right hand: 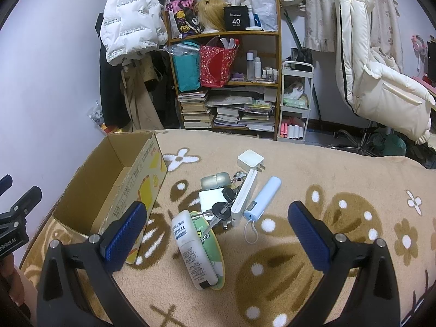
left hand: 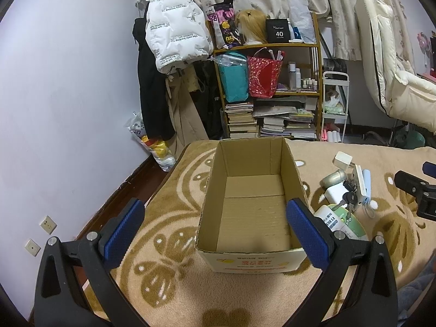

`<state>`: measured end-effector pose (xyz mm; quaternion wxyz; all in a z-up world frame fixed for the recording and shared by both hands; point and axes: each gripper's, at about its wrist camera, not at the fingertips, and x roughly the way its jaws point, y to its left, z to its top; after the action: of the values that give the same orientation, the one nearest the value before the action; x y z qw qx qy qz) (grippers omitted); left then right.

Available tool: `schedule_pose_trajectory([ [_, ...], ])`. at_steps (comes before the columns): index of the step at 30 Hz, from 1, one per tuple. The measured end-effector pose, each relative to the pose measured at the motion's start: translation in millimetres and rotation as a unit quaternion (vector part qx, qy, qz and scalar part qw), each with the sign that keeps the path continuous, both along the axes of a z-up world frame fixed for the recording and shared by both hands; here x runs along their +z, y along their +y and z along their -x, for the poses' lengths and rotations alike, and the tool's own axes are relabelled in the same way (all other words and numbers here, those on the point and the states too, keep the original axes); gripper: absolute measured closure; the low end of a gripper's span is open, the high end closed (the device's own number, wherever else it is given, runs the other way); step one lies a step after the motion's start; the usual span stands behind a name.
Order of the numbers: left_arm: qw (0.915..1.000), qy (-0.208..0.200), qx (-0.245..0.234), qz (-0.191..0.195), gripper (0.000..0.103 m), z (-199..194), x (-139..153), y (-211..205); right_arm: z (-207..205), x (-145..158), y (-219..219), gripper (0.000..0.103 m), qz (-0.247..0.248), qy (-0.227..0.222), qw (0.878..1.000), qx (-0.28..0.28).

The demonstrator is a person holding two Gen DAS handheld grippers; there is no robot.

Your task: Organize rigid objects

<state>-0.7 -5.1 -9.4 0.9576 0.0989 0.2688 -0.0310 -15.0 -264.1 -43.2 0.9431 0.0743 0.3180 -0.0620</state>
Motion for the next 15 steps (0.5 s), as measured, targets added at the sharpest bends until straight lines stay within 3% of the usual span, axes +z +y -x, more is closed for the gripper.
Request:
schedule_pose_trajectory([
  [6,0.9998,0.013,-0.005,-0.011,0.000,-10.4,-1.1,-2.3,-4.8,-9.6,0.1,0.000,0.006,0.004,1.000,-0.004],
  [15,0.9970,0.075,0.010,-0.012,0.000,-45.0,-9.3,5.2,-32.2,-20.4,14.5,0.000,0.028,0.031,0.999,0.026],
])
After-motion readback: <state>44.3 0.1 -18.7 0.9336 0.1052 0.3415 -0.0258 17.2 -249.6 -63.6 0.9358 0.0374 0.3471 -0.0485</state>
